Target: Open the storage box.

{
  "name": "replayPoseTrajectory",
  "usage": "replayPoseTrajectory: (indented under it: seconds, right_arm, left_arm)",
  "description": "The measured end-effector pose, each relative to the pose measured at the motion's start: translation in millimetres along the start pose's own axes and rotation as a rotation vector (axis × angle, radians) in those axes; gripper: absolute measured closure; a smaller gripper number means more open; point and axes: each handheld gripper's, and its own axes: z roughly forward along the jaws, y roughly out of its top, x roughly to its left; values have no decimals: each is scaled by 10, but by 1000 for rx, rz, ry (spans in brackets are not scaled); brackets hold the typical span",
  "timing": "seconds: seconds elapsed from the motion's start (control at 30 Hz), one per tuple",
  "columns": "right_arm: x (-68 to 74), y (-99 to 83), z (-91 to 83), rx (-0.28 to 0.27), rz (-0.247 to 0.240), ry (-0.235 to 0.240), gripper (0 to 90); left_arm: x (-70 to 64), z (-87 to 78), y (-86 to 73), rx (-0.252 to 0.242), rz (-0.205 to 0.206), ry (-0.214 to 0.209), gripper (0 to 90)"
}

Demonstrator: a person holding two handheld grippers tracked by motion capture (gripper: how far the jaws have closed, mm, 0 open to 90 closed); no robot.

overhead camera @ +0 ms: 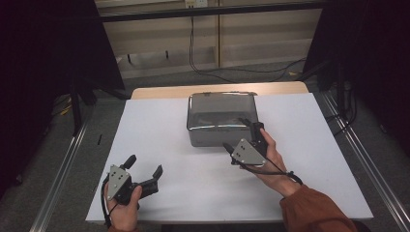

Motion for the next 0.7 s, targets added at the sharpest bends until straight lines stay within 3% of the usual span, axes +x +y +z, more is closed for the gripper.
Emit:
replayPoseTrajectory:
  seconds: [0.33, 0.5, 0.57, 0.7]
  right_arm:
    - [166, -1, 75, 26, -333, -38, 155]
    - [193, -17, 120, 44, -397, -46, 186]
    - [207, -25, 139, 50, -443, -50, 231]
    - [249, -37, 176, 74, -490, -46, 286]
  left_arm:
    - [0, 2, -4, 3, 2, 8, 29]
    - [1, 3, -3, 4, 4, 7, 29]
    - [4, 2, -3, 5, 4, 7, 29]
    - [5, 2, -4, 6, 3, 8, 29]
